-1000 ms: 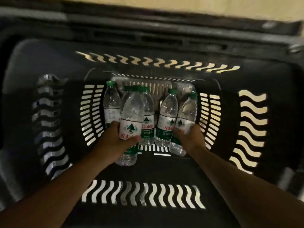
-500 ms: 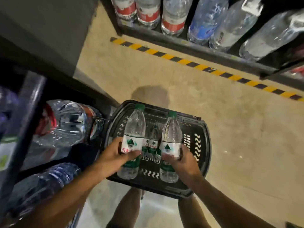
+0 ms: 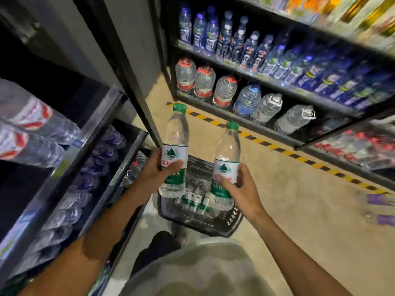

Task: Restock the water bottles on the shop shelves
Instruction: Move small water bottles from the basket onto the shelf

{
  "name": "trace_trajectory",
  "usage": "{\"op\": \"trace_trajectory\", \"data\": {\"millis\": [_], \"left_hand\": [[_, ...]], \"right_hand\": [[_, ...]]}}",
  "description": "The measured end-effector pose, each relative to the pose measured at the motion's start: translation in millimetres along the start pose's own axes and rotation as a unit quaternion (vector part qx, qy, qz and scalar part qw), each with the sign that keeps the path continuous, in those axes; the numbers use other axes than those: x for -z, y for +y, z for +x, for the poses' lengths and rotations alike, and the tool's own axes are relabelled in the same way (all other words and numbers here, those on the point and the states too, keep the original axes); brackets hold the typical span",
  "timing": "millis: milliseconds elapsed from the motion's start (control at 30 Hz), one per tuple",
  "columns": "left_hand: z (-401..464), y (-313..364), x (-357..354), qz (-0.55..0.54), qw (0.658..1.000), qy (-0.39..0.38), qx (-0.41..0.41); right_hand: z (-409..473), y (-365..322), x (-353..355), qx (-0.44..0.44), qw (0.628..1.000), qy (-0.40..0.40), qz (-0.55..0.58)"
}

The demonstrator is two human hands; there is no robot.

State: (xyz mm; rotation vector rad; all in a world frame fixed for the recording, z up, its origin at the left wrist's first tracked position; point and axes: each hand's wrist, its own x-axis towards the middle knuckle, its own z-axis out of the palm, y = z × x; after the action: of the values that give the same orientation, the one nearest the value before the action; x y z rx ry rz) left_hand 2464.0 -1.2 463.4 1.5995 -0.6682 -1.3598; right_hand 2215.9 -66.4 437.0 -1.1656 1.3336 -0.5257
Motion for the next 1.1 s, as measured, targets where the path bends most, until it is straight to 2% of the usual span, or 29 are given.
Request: {"op": "trace_trajectory", "data": {"millis": [267, 433, 600, 767, 900, 1100], "left_hand": [[-47.4, 15.1, 2.2, -0.048, 0.998, -0.018, -0.031], [-79.6, 14.7, -5.4, -0.176, 0.984, 0.002, -0.020], [-125.5, 15.7, -23.7, -0.236, 0.966, 0.099, -0.046], [-186.0, 1.0, -30.8, -0.179, 0.959, 0.210, -0.072], [-238.1, -11.4, -33.7, -0.171, 0.923, 0.330, -0.102], [-313.0, -33.8, -28.3, -0.198, 0.862, 0.447, -0.136]], "right_hand": [[-44.8, -32.3, -13.1, 0.034, 0.998, -0.043, 0.033], [-51.4, -52.8, -6.1, 0.062, 0.991, -0.107, 0.047], [-61.8, -70.5, -3.0, 0.079, 0.976, -0.200, 0.047], [-76.2, -80.4, -17.5, 0.124, 0.950, -0.285, 0.026], [-95.0, -85.2, -43.4, 0.135, 0.923, -0.361, 0.014], [-135.0, -91.9, -99.9, 0.183, 0.867, -0.462, -0.032]]}}
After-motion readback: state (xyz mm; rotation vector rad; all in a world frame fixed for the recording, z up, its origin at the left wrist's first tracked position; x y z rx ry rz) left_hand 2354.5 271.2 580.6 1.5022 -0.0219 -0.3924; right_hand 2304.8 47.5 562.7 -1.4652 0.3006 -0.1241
